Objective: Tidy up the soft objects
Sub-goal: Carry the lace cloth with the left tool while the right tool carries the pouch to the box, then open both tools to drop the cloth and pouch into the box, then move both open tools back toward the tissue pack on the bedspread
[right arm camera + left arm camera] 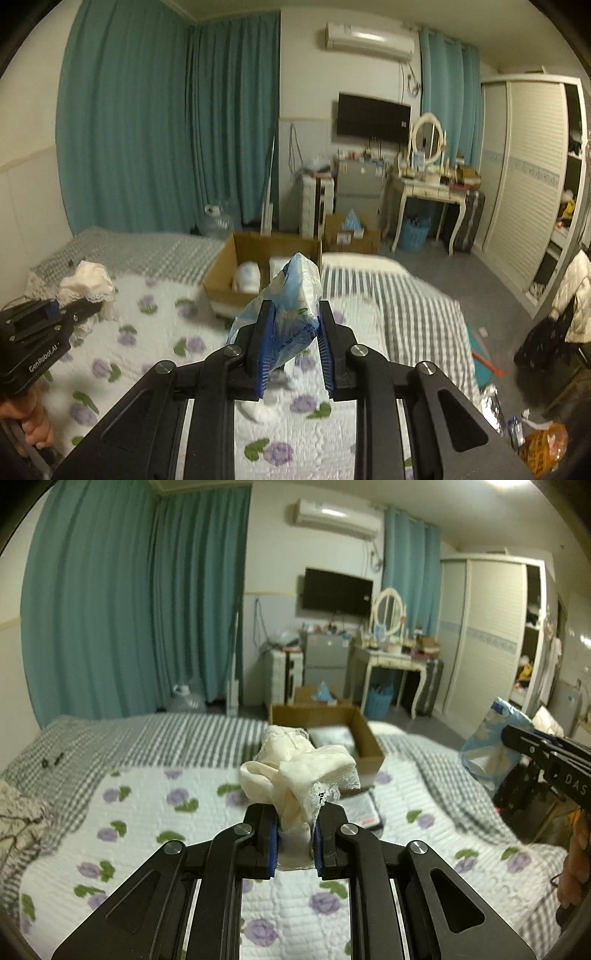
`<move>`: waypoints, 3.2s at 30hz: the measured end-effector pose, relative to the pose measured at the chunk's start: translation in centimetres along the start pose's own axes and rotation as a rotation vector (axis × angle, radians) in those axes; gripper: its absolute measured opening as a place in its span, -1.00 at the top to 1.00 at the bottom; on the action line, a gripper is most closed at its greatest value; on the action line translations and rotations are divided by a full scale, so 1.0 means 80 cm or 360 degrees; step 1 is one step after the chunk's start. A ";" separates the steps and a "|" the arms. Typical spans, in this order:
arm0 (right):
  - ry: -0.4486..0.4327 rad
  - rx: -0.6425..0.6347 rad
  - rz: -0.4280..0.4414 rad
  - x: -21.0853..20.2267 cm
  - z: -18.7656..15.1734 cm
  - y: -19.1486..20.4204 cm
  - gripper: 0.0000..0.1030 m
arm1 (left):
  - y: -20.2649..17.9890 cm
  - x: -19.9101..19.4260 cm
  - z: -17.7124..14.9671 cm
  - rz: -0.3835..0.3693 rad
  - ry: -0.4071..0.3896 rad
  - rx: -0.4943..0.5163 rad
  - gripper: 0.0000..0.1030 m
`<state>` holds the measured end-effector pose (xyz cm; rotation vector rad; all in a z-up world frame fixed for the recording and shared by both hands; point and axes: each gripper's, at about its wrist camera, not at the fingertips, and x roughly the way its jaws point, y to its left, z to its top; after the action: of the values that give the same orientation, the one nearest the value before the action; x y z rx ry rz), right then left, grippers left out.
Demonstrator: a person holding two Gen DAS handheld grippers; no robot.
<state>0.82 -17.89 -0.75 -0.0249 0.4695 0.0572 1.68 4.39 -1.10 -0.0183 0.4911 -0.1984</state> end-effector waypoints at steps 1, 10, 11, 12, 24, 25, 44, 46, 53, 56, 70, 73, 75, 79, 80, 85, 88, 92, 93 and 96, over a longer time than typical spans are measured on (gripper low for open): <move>-0.0035 -0.0002 0.0002 -0.007 0.009 0.001 0.57 | -0.001 -0.005 0.007 -0.0004 -0.0023 0.0003 0.74; -0.0248 -0.0032 0.0001 -0.040 0.062 0.009 0.57 | -0.012 -0.025 0.053 -0.0047 -0.0173 0.0033 0.74; -0.0263 -0.0034 0.0002 -0.042 0.067 0.009 0.57 | -0.012 -0.024 0.057 -0.0050 -0.0185 0.0031 0.74; -0.0283 -0.0035 0.0003 -0.043 0.072 0.010 0.57 | -0.013 -0.024 0.063 -0.0057 -0.0200 0.0029 0.74; -0.0422 -0.0047 0.0016 -0.034 0.122 0.009 0.56 | -0.015 0.013 0.116 -0.0080 -0.0306 0.0051 0.74; -0.0422 -0.0049 0.0021 -0.029 0.127 0.009 0.56 | -0.015 0.019 0.119 -0.0080 -0.0308 0.0050 0.74; -0.0212 -0.0097 0.0067 0.184 0.142 -0.004 0.56 | 0.005 0.218 0.136 -0.0022 -0.0078 0.0030 0.73; -0.0154 -0.0104 0.0085 0.220 0.136 -0.003 0.56 | 0.005 0.244 0.133 -0.0017 -0.0030 0.0040 0.74; 0.0078 -0.0138 0.0144 0.338 0.100 0.007 0.56 | 0.004 0.340 0.101 0.0006 0.0186 0.0018 0.73; 0.0190 -0.0136 0.0153 0.381 0.078 0.009 0.56 | 0.003 0.370 0.083 0.0006 0.0269 0.0016 0.73; 0.0495 -0.0131 0.0076 0.489 0.004 -0.018 0.37 | -0.004 0.419 0.046 0.0024 0.0482 -0.0002 0.60; 0.0447 -0.0100 0.0075 0.473 0.013 -0.026 -0.03 | 0.001 0.421 0.050 0.0046 0.0496 -0.0020 0.43; 0.0410 -0.0097 0.0066 0.458 0.019 -0.030 -0.12 | -0.001 0.418 0.056 0.0057 0.0478 -0.0010 0.14; 0.0341 -0.0071 0.0042 0.425 0.038 -0.042 -0.12 | -0.009 0.395 0.070 0.0111 0.0403 0.0040 -0.30; 0.0315 -0.0057 0.0035 0.414 0.044 -0.048 -0.12 | -0.011 0.385 0.076 0.0119 0.0372 0.0052 -0.32; 0.0212 -0.0018 0.0008 0.357 0.069 -0.053 -0.16 | -0.016 0.346 0.101 0.0108 0.0285 0.0050 -0.34; 0.0148 -0.0008 -0.0005 0.319 0.086 -0.056 -0.20 | -0.017 0.312 0.115 0.0104 0.0228 0.0038 -0.35; 0.0045 -0.0018 -0.0022 0.261 0.107 -0.056 -0.35 | -0.021 0.263 0.136 0.0109 0.0116 0.0036 -0.67; 0.0016 -0.0017 -0.0025 0.245 0.112 -0.056 -0.39 | -0.021 0.250 0.139 0.0123 0.0080 0.0038 -0.80; -0.0051 -0.0015 -0.0026 0.202 0.123 -0.049 -0.58 | -0.020 0.203 0.148 0.0162 -0.0046 0.0048 -0.86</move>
<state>19.89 -20.64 0.74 -0.0370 0.4367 0.0440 20.99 -0.66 1.88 0.0334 0.4589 -0.1058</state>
